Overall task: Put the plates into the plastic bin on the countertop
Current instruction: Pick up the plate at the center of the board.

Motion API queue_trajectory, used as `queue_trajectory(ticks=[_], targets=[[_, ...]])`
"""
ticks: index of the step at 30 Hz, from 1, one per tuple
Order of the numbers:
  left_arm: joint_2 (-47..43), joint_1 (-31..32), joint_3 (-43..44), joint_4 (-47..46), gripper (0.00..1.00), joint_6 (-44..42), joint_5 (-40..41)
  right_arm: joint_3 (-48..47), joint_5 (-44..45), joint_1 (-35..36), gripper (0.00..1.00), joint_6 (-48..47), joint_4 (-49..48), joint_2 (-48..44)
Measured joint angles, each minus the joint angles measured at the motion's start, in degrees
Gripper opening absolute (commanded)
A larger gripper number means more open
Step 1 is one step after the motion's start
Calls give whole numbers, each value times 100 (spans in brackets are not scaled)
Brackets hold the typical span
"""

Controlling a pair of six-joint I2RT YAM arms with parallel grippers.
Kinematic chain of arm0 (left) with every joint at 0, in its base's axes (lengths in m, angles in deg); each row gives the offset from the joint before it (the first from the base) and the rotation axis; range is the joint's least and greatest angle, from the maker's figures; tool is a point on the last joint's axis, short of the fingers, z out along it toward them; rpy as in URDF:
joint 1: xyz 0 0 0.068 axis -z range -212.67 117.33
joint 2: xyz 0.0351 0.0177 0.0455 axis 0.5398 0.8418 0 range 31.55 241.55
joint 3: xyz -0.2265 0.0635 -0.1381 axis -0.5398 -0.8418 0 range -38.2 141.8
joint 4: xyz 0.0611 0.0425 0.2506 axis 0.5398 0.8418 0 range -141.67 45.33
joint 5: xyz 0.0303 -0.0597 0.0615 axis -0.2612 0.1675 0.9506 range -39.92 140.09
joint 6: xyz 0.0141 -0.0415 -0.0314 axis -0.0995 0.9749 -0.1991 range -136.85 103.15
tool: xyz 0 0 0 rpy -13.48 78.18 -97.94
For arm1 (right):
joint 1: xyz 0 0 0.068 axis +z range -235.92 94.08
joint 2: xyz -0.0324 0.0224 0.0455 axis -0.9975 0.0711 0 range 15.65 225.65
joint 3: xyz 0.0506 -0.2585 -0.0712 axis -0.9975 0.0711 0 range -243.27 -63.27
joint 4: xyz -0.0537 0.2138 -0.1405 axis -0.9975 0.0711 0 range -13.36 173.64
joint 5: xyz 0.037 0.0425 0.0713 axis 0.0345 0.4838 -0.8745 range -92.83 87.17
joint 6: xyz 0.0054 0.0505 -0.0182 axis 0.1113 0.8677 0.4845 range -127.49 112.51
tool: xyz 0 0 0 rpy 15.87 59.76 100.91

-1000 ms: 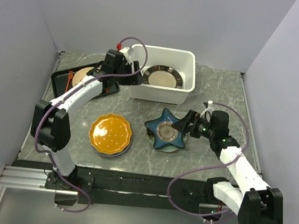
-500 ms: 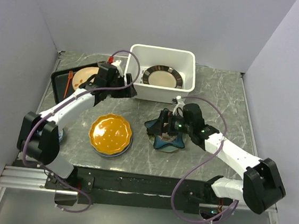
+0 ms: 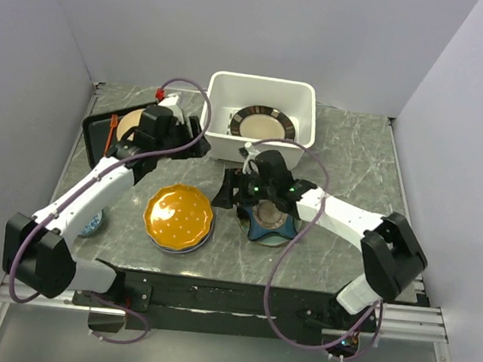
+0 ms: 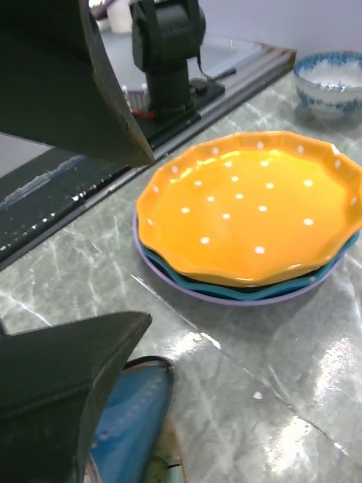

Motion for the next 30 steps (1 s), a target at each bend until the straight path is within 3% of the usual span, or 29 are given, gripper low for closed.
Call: queue_trajectory(ticks=[5,23,30], targets=[[-247,0,-247,101,78,85,190,-483,361,146,69,-175,271,505],[33,0,-713,-94,78,127,166,-1016,1141,568,67,-212,717,1316],[111,0,-890,-278,78,129,-28,-1193,1412,741,60,-140,780,1700]])
